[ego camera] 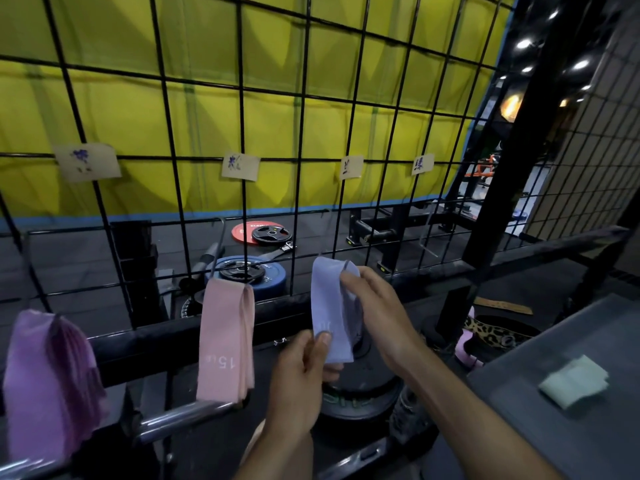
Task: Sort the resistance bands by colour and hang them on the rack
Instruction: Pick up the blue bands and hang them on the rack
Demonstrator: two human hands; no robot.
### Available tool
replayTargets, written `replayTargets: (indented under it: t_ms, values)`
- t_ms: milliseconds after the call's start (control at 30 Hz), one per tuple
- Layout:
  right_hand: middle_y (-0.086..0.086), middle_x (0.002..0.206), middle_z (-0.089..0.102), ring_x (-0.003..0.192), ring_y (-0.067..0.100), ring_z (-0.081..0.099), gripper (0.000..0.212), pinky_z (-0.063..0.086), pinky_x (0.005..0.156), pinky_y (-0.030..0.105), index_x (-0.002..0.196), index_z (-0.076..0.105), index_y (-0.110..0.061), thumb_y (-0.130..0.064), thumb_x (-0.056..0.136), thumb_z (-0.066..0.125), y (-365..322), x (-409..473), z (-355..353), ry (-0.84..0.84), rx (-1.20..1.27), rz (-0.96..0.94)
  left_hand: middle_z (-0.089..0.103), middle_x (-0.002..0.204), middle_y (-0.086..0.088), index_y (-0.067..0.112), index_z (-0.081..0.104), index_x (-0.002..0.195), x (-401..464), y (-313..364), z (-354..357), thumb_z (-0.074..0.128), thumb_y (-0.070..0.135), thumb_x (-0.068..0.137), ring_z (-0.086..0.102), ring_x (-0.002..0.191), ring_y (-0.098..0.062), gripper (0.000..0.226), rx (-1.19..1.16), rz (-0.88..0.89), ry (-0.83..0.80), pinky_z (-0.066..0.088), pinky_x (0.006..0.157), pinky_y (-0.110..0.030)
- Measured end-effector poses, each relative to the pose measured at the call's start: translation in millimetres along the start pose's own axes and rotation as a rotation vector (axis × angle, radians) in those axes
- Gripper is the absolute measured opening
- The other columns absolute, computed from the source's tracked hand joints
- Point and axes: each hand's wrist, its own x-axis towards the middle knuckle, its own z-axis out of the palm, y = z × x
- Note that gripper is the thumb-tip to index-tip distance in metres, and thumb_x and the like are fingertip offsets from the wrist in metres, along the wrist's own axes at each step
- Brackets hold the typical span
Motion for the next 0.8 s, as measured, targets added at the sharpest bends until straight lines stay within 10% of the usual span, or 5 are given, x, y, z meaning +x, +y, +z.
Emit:
replayTargets:
  t_ms: [200, 467, 667, 800]
  values:
    - [-0.012, 0.098, 0.071, 0.087, 0.003, 0.067, 0.024, 0.052, 0.071, 0.020, 0.112, 0.066, -0.017, -0.035, 0.098, 0.060, 3.6, -5.1, 0.6, -0.018, -0.021, -0.125, 0.073, 0.083, -0.008, 0.015, 0.066, 0.098, 0.5, -3.1, -9.7, 0.055, 0.044, 0.091, 0.071, 0.075, -0.015, 0.032, 0.085, -0.035, -0.058, 0.060, 0.071, -0.034]
    - [-0.006, 0.103, 0.073, 0.093, 0.012, 0.072, 0.018, 0.059, 0.077, 0.030, 0.116, 0.066, -0.022, -0.028, 0.100, 0.059, 1.9, 6.5, -24.2, 0.009, -0.054, -0.116, 0.071, 0.072, -0.001, 0.019, 0.060, 0.077, -2.6, 34.0, -39.7, 0.028, 0.074, 0.093, 0.070, 0.065, -0.020, 0.065, 0.939, 0.034, -0.183, 0.058, 0.073, -0.041]
    - [0.009, 0.098, 0.072, 0.091, 0.029, 0.071, 0.016, 0.056, 0.077, 0.048, 0.107, 0.067, -0.016, -0.028, 0.102, 0.058, 2.9, 9.1, -27.8, 0.013, -0.090, -0.143, 0.064, 0.072, 0.010, 0.026, 0.058, 0.084, 3.8, 87.6, -19.7, 0.044, 0.049, 0.100, 0.060, 0.069, -0.003, 0.031, 0.751, 0.471, 0.085, 0.047, 0.062, -0.022]
    - [0.012, 0.094, 0.068, 0.083, 0.025, 0.068, 0.015, 0.050, 0.069, 0.035, 0.103, 0.066, -0.012, -0.024, 0.102, 0.057, 1.1, 4.0, -27.9, 0.012, -0.072, -0.208, 0.068, 0.098, 0.016, 0.026, 0.066, 0.109, 41.3, 96.8, -6.8, 0.051, 0.048, 0.099, 0.059, 0.084, 0.004, 0.029, 0.604, 0.389, 0.053, 0.038, 0.070, -0.003]
